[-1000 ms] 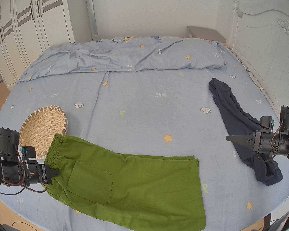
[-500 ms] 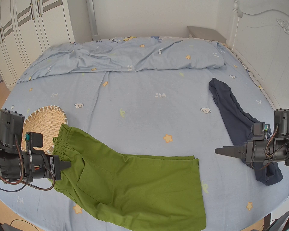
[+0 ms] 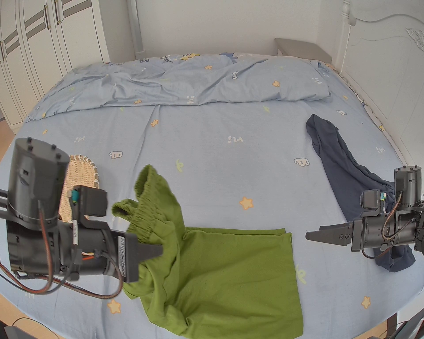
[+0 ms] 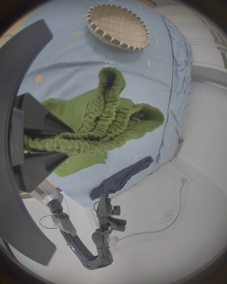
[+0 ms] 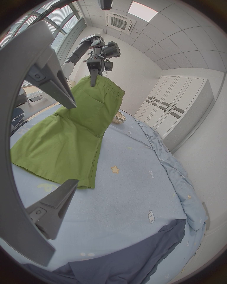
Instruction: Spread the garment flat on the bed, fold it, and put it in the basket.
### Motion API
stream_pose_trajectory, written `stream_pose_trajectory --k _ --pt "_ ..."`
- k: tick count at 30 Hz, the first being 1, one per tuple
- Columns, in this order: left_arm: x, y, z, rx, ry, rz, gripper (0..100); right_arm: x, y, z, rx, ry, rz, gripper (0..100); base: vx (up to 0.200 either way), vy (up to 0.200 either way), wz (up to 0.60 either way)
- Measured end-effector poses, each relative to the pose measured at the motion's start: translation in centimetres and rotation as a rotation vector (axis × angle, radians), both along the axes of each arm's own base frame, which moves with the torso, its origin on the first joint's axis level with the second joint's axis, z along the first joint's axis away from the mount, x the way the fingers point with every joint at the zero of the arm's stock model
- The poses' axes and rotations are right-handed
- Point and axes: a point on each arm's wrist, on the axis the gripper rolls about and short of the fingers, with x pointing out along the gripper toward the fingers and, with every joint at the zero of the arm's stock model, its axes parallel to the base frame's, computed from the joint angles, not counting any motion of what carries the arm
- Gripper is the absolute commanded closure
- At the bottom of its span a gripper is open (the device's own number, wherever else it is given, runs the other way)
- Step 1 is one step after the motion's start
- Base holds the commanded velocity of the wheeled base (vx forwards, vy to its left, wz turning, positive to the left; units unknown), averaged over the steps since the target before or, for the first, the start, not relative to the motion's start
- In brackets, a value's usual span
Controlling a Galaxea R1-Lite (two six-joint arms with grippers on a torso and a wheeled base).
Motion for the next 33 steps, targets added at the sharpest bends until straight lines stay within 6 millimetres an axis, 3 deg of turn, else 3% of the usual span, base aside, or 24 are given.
stream_pose_trajectory --k 3,15,33 --pt "-0.4 -2.4 -0.3 0.001 0.024 -0.076 100 0.0 0.0 0.0 -0.001 0.000 -0.002 0 0.000 0.000 0.00" --pt "-2.6 -7.9 -0.7 -0.039 0.027 -0.267 100 0.1 -0.3 0.2 -0.002 -0.007 -0.019 0 0.000 0.000 0.00" --pt "-1.7 -13.0 -4.4 -0.066 0.023 -0.243 100 0.2 -0.5 0.1 -0.002 -0.010 -0.029 0 0.000 0.000 0.00"
